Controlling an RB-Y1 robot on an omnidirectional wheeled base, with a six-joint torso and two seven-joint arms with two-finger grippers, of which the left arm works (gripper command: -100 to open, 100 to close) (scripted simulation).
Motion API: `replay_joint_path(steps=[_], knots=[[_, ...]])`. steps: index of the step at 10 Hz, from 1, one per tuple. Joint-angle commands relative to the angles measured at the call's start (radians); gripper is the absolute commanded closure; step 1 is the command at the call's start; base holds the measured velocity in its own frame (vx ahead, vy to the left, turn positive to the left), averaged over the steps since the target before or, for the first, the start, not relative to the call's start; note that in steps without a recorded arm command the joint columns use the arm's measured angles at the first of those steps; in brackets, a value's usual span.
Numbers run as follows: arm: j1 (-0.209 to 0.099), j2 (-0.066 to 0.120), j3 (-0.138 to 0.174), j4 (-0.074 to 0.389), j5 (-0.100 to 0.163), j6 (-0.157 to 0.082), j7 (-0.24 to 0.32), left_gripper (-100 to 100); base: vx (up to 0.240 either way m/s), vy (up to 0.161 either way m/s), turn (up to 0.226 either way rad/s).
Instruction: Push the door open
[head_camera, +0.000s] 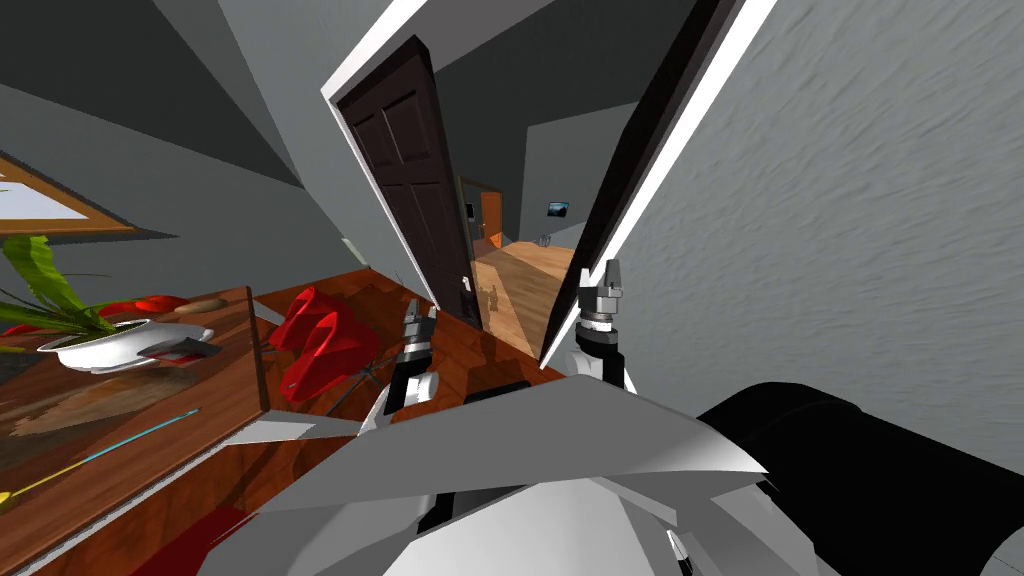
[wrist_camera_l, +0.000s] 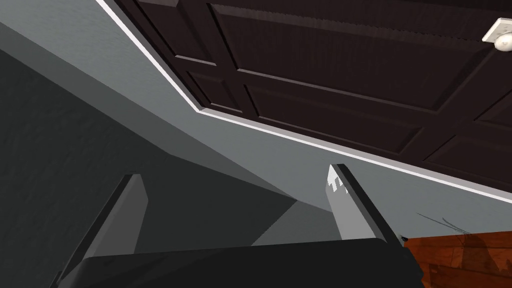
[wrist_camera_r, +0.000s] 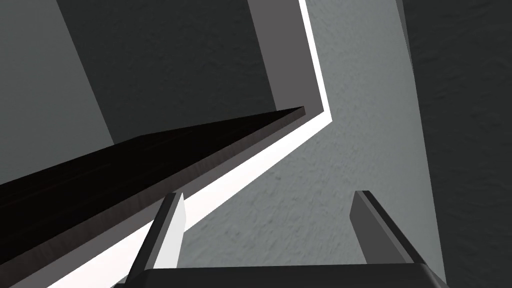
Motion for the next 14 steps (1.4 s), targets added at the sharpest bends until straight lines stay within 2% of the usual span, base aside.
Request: replay_joint_path(steps=[1, 7, 8, 14], knots=[[-0.013, 0.008, -0.005, 0.04, -0.001, -0.01, 0.006, -100, 0.079, 0.08, -0.117], [-0.073, 0.018, -0.029, 0.189, -0.012, -0.044, 0.017, -100, 0.081, 0.085, -0.084], [-0.073, 0.018, -0.029, 0.192, -0.012, -0.044, 0.017, -100, 0.046, 0.057, -0.035], [-0.133, 0.027, -0.054, 0.346, -0.024, -0.078, 0.027, -100, 0.066, 0.081, -0.085]])
